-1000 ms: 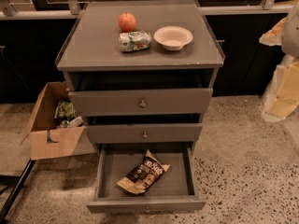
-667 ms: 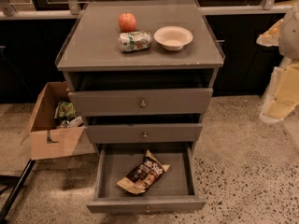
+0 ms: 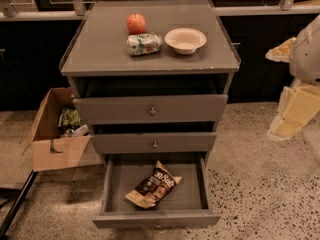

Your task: Pick brown chip bag from bottom drawer and place on counter

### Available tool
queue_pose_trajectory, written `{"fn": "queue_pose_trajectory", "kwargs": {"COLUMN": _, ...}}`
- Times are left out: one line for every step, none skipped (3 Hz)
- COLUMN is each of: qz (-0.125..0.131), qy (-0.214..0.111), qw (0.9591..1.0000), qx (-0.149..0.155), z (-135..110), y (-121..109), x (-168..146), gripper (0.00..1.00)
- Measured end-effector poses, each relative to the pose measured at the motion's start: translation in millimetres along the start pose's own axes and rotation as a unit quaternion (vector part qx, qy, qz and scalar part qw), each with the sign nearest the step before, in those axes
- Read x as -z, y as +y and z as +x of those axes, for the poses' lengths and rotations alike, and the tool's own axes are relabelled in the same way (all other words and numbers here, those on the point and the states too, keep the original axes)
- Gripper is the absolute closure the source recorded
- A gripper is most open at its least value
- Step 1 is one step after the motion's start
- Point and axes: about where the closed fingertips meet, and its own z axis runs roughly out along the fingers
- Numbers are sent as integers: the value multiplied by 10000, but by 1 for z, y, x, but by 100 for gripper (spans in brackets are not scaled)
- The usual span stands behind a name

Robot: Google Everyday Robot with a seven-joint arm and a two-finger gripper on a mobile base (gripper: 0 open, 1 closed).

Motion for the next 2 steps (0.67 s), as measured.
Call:
{"fn": "queue_pose_trajectory", "kwargs": {"qz": -69, "qy": -423, "qw": 9990, "qx": -111, "z": 1, "y": 5, "x": -30, "gripper": 0}}
{"fn": "queue_pose_trajectory", "kwargs": {"qz": -322, "qy": -766, "qw": 9965, "qx": -117, "z": 0, "y": 10, "x": -64, "gripper": 0}}
